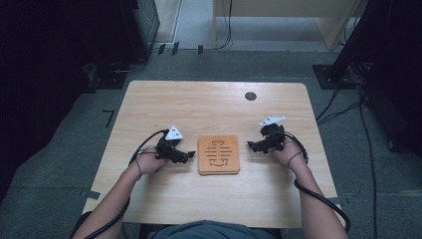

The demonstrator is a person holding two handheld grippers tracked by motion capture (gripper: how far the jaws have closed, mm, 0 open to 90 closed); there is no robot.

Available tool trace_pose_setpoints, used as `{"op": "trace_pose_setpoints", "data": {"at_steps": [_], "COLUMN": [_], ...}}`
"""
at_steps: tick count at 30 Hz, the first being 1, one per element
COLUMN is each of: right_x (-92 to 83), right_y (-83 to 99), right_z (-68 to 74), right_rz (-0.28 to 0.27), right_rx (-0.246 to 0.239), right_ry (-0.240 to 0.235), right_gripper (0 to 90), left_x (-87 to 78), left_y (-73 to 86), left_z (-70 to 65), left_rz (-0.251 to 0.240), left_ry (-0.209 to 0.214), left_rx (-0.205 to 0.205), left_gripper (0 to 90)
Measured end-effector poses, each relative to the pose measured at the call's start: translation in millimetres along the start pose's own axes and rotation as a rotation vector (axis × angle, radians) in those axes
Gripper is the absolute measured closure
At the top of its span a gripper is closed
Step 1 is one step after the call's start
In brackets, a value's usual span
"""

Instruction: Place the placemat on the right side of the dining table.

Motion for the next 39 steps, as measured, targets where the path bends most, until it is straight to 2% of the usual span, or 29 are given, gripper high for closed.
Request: {"op": "trace_pose_setpoints", "data": {"at_steps": [9, 13, 28, 33, 36, 39], "right_x": [0.4, 1.3, 3.7, 3.5, 3.0, 2.4], "right_y": [2.4, 5.6, 3.3, 0.5, -4.0, -5.6], "right_z": [0.3, 0.8, 1.2, 0.1, -1.9, -2.3], "right_rz": [-0.024, -0.064, -0.068, -0.039, 0.011, 0.033], "right_rx": [0.007, 0.017, 0.029, 0.021, -0.004, -0.013], "right_ry": [0.0, 0.005, 0.02, 0.014, -0.005, -0.012], "right_gripper": [0.0, 0.0, 0.0, 0.0, 0.0, 0.0], "left_x": [0.1, 0.2, 1.1, 1.8, 1.7, 1.7], "left_y": [0.0, 0.0, -0.7, -1.2, -1.2, -1.2], "left_z": [-0.2, -0.5, -1.1, -1.5, -1.5, -1.5], "left_rz": [0.0, -0.001, 0.004, 0.003, 0.003, 0.003], "left_ry": [-0.001, -0.002, -0.01, -0.015, -0.015, -0.016], "left_rx": [0.001, -0.001, 0.007, 0.003, 0.003, 0.003], "left_gripper": [11.4, 11.5, 11.2, 11.2, 11.2, 11.2]}}
Point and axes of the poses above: each handheld gripper's, and its own axes: x roughly forward along the jaws, y roughly out of its underside, z roughly to its left, the point moved 1 cm from there along x, roughly forward along the jaws, and after that the axes turned 2 degrees about -z, right-handed, at the moved point
